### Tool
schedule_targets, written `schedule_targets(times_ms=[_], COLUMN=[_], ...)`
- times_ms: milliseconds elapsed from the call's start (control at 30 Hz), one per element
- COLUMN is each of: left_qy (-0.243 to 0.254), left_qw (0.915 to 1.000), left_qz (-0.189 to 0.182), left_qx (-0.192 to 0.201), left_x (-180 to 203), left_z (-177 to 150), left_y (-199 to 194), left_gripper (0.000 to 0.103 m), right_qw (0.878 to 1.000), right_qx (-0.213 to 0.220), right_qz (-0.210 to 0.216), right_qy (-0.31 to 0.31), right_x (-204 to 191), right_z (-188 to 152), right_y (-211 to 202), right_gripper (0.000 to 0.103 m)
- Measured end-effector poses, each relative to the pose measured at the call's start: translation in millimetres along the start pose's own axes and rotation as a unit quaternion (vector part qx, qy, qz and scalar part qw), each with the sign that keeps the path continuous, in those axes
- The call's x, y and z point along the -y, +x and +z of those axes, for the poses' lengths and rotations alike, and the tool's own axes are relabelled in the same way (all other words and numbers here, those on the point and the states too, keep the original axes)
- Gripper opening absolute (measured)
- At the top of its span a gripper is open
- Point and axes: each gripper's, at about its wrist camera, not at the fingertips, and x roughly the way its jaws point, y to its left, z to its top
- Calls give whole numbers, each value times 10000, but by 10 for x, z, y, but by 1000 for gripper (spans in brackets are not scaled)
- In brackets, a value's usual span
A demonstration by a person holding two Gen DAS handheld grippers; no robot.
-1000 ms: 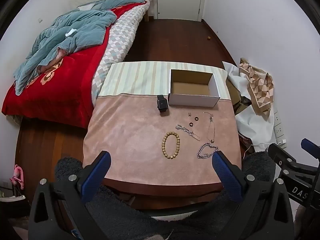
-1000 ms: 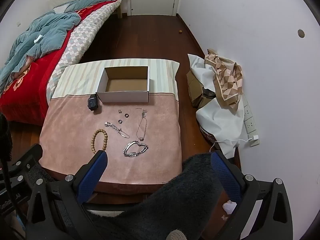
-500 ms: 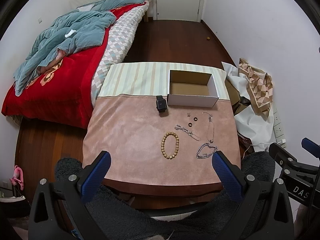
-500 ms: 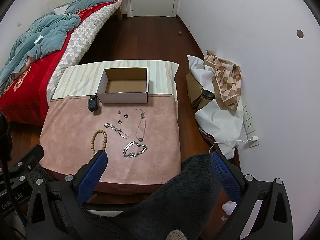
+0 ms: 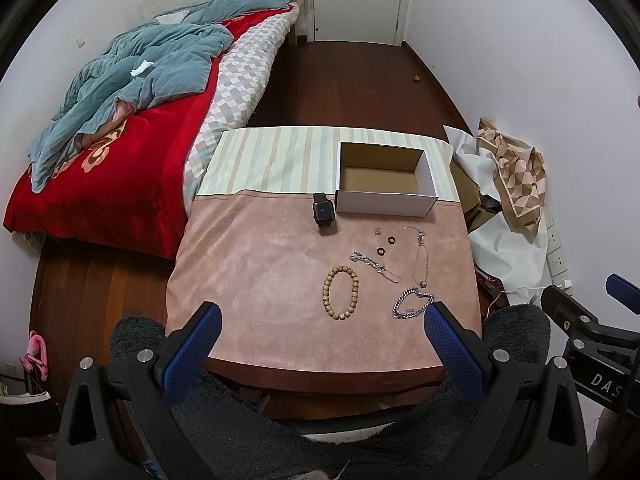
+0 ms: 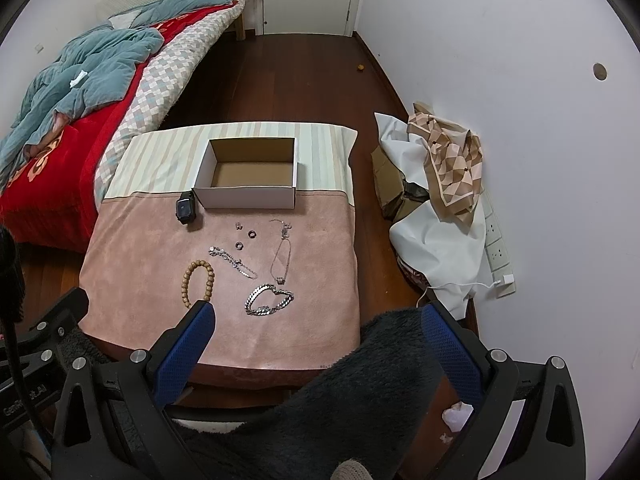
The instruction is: Organize jewelry
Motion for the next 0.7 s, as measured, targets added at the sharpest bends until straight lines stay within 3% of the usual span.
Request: schedule_targets(times_ms=[700], left_qy=[-25], left_qw=[10000], left_qz=[-14], left_qx=[77], left_x=[-31], left_z=[5], left_y=[-31], left_gripper=[103], right_qw=[10000], right_qx=[64], right_qz=[-15], right_qy=[-6], right_x=[8], right_z=[-7], right_y=[-58], right_gripper=[103])
